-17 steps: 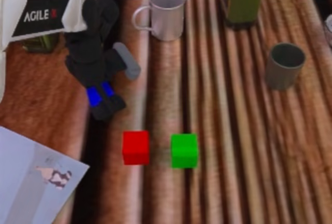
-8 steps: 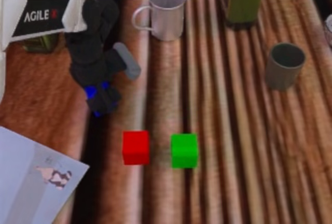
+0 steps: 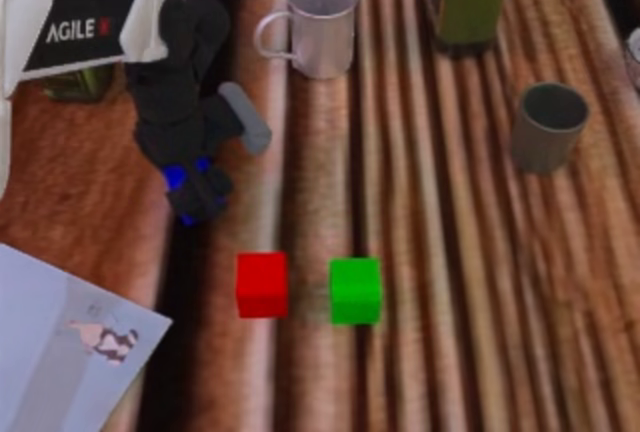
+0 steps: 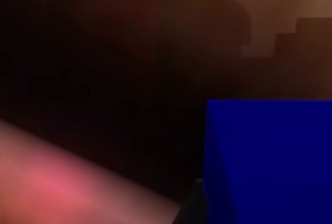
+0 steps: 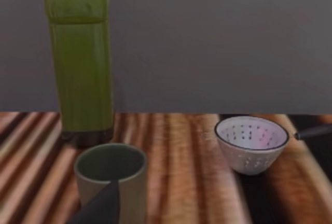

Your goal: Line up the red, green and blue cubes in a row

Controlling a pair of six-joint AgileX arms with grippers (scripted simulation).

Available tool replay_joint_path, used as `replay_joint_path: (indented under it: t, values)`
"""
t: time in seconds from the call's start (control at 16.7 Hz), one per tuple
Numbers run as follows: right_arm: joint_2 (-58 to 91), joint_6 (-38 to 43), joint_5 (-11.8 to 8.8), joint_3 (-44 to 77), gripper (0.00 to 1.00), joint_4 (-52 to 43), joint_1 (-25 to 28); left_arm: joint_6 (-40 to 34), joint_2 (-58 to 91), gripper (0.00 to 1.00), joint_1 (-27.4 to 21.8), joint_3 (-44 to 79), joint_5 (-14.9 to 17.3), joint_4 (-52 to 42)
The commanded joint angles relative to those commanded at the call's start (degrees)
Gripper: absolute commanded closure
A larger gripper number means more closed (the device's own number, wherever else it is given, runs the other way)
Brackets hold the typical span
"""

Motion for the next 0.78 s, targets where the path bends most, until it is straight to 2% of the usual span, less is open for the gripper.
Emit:
replay_joint_path:
  t: [0.3, 0.6, 0.78]
  values:
    - [0.00, 0.00, 0.00, 0.00, 0.00, 0.00, 0.00, 0.10, -0.68, 1.00, 0.02, 0.90, 0.14, -1.24]
    - [0.00, 0.00, 0.00, 0.00, 0.00, 0.00, 0.00, -0.08, -3.70, 1.00, 0.90, 7.41, 0.11, -11.54]
    - [0.00, 0.00, 0.00, 0.00, 0.00, 0.00, 0.00, -0.18, -4.79, 1.00, 1.13, 8.99, 0.10, -13.63]
